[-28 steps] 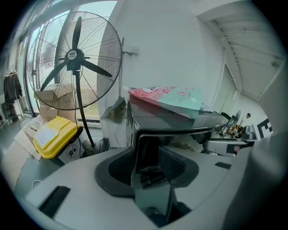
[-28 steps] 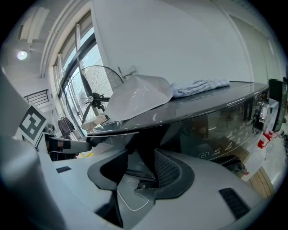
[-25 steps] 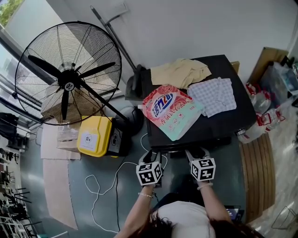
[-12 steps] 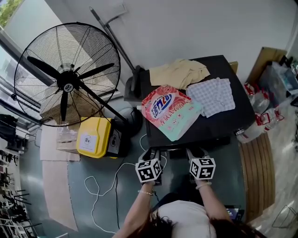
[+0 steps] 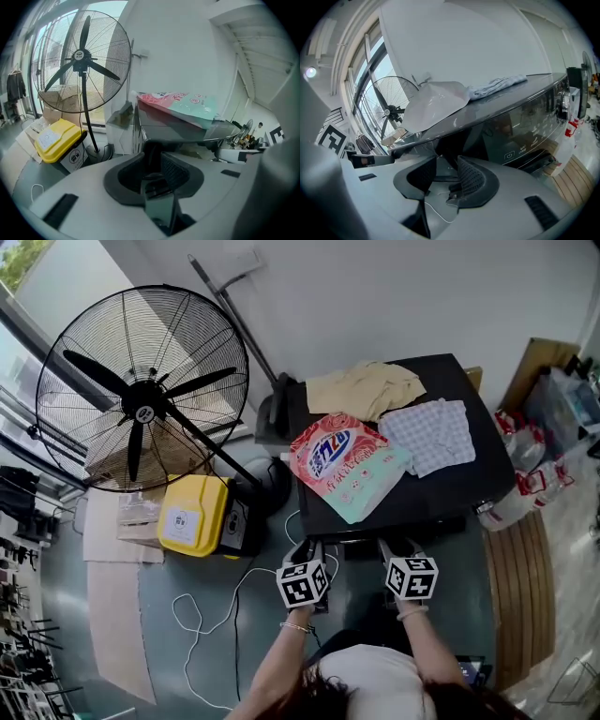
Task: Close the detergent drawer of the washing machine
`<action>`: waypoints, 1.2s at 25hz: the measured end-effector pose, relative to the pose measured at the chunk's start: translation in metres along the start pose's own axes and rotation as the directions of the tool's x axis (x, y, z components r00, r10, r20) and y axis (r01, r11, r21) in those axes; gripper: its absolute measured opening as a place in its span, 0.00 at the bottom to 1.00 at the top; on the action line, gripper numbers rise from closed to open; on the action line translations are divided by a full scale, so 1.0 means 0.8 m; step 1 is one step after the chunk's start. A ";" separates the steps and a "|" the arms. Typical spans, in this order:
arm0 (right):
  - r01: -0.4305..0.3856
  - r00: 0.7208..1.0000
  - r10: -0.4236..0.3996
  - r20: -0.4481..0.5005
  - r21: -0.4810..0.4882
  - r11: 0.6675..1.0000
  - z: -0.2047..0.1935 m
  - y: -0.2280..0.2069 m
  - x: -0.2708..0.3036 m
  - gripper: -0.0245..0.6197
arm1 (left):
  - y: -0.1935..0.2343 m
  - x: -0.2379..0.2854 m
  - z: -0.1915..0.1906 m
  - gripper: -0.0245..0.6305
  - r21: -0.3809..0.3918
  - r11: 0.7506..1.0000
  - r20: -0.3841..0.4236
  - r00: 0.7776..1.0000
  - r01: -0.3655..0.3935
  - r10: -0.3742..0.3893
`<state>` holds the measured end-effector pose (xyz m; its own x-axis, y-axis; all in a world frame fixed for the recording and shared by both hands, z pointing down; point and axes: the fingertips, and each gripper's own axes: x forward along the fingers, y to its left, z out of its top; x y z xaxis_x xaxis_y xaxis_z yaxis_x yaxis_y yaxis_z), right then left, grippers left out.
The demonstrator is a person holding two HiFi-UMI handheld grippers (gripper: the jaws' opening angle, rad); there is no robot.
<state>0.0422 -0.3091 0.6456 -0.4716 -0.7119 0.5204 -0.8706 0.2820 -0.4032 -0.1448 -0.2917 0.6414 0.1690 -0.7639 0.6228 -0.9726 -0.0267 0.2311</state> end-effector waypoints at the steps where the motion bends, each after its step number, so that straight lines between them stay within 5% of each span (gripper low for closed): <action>1: -0.002 1.000 0.002 0.001 0.005 1.000 0.000 0.000 0.000 0.29 | -0.001 -0.001 0.001 0.21 0.007 1.000 0.005 1.000 0.000 0.000; 15: -0.047 0.998 0.047 0.043 -0.010 0.999 0.011 0.024 -0.010 0.27 | -0.013 -0.031 0.020 0.16 0.045 0.999 0.064 0.998 0.024 -0.027; 30: -0.084 0.971 0.132 0.198 -0.231 0.969 0.038 0.099 -0.081 0.15 | -0.025 -0.113 0.028 0.08 0.146 0.982 0.168 0.975 0.120 -0.144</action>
<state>0.0078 -0.2602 0.5567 -0.5449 -0.7816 0.3034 -0.8365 0.4820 -0.2607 -0.1443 -0.2367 0.5641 0.2777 -0.8497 0.4483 -0.9582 -0.2119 0.1920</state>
